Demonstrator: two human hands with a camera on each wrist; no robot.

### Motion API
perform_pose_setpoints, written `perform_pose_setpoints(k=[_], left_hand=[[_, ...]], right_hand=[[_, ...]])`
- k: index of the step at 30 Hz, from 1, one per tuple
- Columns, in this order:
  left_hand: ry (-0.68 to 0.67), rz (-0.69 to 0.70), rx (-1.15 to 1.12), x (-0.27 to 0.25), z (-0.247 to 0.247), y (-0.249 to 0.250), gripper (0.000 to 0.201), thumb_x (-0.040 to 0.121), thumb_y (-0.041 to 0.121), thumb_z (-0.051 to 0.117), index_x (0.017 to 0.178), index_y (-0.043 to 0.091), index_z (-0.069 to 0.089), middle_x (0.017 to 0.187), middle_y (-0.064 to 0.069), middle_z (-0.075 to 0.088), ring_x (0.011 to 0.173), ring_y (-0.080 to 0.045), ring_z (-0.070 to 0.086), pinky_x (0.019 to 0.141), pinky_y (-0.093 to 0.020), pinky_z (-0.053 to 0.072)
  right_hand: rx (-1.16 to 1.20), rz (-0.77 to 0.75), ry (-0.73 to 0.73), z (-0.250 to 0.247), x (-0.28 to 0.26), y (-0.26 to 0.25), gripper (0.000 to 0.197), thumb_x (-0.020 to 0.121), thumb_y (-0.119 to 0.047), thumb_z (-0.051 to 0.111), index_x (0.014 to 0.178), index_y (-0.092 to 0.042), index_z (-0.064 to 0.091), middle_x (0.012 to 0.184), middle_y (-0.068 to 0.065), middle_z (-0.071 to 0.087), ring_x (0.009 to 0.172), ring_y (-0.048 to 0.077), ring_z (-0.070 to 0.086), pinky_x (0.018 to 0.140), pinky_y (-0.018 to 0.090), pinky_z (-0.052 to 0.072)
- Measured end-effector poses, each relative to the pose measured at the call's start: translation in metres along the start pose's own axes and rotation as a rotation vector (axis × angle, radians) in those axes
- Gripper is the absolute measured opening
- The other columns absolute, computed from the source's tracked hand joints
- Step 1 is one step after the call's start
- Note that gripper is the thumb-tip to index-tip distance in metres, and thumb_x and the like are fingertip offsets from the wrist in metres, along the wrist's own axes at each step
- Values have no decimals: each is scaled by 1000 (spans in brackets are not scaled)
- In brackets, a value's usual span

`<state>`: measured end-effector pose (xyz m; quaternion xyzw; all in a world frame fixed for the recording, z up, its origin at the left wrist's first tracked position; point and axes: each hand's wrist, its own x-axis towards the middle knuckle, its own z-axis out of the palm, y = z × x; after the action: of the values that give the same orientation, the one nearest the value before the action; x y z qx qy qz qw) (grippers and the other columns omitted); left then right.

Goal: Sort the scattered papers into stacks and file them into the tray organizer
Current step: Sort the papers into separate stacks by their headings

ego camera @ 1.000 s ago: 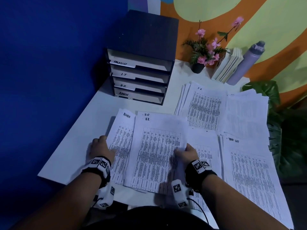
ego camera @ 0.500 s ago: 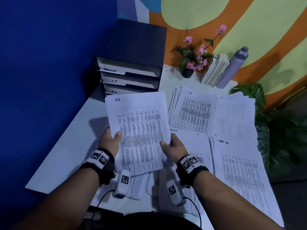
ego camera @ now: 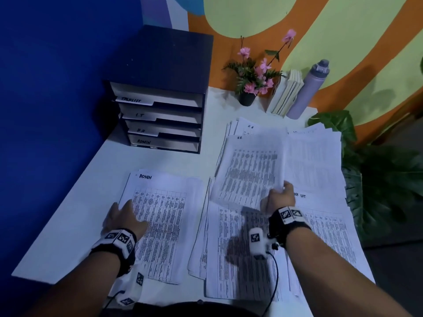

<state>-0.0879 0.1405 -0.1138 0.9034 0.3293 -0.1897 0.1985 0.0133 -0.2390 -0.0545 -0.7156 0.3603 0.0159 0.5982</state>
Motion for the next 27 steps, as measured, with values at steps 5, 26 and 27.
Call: perform_pose_setpoints(k=[5,26,27], left_hand=[[5,3,3,1,0,-2,96,69,52,71,148,32,21,157,-4,16,140,-35,25,110,-51,32],[104,20,37,-9,-1,-4,102,69,57,73,149,32,15,158,4,16,141,-26,24,110,-47,33],[119,45,46,-10,-2,-4,101,70,56,73,149,32,15,158,5,16,141,-25,24,110,-46,33]], right_hand=[[-277,-209,99,-4,41,-33,43,96,-12,44,139,-18,40,112,17,60,71,23,54,67,28,43],[-1158,-337,-359,73,94,-19,34,93,-16,52,127,-14,53,125,11,48,120,32,50,93,30,42],[-1105,-306,-337,72,94,-19,34,95,-15,50,128,-10,54,129,12,51,121,30,50,90,26,41]])
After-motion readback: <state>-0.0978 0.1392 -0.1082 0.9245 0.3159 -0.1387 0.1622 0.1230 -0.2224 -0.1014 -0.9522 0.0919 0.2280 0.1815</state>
